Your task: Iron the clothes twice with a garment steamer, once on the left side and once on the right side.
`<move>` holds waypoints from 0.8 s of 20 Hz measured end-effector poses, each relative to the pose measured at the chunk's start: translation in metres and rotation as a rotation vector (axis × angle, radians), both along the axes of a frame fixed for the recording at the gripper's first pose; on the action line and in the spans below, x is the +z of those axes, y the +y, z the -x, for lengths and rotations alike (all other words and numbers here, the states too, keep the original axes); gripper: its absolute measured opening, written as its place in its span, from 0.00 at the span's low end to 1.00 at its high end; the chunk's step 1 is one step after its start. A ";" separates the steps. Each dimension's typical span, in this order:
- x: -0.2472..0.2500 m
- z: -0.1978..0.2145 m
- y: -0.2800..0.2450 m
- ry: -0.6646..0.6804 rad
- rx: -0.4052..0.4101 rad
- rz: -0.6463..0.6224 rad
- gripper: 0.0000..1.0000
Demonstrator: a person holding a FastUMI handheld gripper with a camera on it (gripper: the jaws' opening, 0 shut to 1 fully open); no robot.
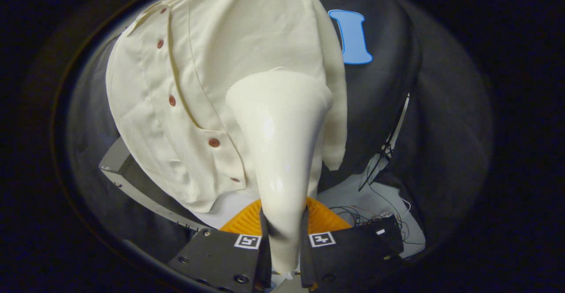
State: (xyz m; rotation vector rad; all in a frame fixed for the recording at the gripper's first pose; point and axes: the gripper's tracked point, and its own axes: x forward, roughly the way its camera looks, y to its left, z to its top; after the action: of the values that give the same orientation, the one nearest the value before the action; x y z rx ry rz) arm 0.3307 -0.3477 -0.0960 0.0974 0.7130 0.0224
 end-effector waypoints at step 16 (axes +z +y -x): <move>-0.123 0.047 -0.001 0.169 -0.035 -0.032 0.26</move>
State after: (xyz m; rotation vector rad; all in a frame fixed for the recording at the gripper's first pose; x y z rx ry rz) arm 0.2840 -0.3483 -0.2191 0.1441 0.8797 -0.0083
